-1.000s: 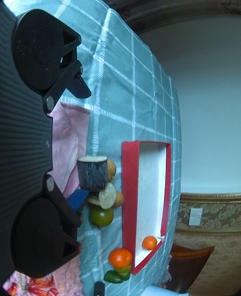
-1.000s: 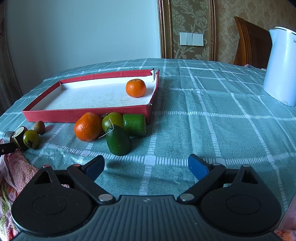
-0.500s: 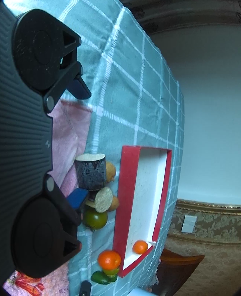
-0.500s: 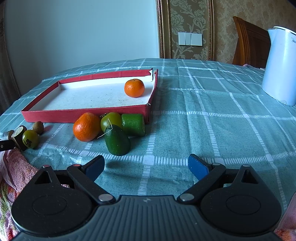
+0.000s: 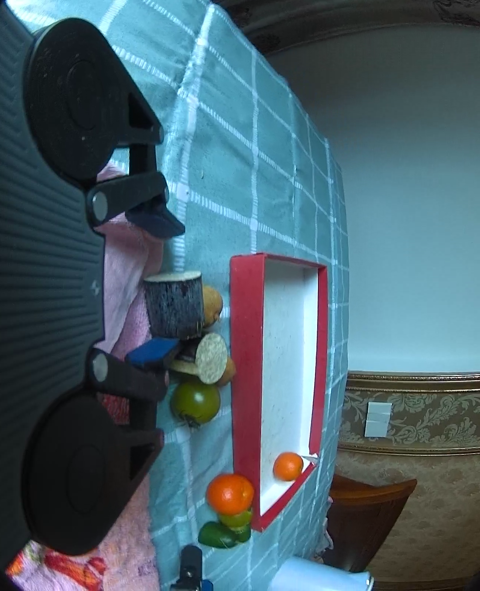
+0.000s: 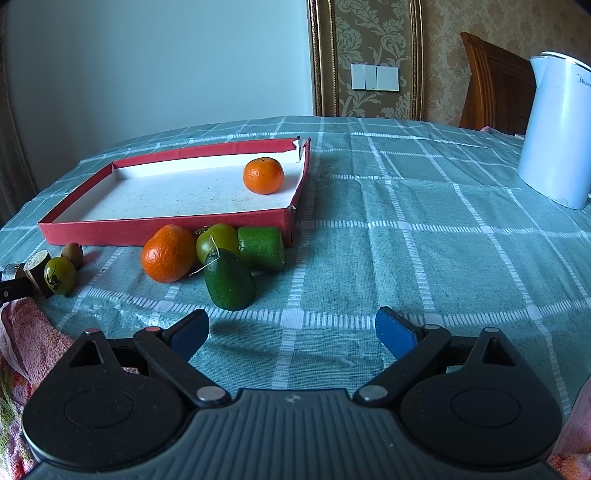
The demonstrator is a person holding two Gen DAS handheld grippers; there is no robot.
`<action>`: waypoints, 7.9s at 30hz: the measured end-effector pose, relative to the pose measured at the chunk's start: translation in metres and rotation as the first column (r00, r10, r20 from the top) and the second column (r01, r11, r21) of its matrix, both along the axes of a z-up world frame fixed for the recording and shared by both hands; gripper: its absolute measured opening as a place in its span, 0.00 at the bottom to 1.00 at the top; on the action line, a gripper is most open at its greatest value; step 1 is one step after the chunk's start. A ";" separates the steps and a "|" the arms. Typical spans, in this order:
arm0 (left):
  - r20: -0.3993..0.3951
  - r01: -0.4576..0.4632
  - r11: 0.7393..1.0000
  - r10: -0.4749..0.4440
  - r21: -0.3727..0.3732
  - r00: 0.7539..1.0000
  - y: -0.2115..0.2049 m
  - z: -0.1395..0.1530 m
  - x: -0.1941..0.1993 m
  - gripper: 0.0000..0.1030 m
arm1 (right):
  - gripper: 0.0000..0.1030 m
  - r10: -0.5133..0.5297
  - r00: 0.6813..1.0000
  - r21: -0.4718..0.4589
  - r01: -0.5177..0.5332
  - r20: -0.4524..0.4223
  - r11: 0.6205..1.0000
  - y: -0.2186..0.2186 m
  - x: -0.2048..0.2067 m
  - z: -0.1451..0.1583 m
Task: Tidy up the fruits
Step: 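Close the left gripper on the dark wooden block and lift it, then lower the wooden block into the red tray and open the left gripper, then withdraw the left tool and move the right tool toward the green lime, then close the right gripper on the dark green lime and lift it, then carry the green lime over the red tray with the right gripper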
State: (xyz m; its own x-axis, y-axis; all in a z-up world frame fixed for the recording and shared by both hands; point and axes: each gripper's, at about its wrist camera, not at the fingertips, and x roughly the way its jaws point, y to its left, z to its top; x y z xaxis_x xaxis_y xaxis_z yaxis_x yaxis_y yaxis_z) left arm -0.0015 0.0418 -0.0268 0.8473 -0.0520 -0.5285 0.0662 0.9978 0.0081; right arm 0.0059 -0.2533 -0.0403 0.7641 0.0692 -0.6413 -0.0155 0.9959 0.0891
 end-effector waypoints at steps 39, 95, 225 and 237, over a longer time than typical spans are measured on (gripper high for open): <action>0.106 0.050 0.999 -0.048 -0.017 0.993 -0.018 0.044 0.087 0.29 | 0.96 -0.009 1.000 0.002 0.009 0.000 1.000 0.000 0.000 0.001; -0.004 0.000 0.999 0.000 -0.037 1.000 0.030 0.006 0.000 0.84 | 0.98 0.005 1.000 -0.017 -0.006 -0.014 1.000 0.004 0.002 -0.001; -0.019 0.036 0.994 -0.038 -0.103 0.999 0.039 -0.012 0.005 1.00 | 0.28 0.085 0.994 -0.142 -0.075 0.064 0.987 0.059 0.015 0.004; -0.020 0.037 0.994 -0.039 -0.102 0.999 0.039 -0.013 0.005 1.00 | 0.28 0.095 0.980 -0.207 -0.058 0.173 0.977 0.058 0.021 0.042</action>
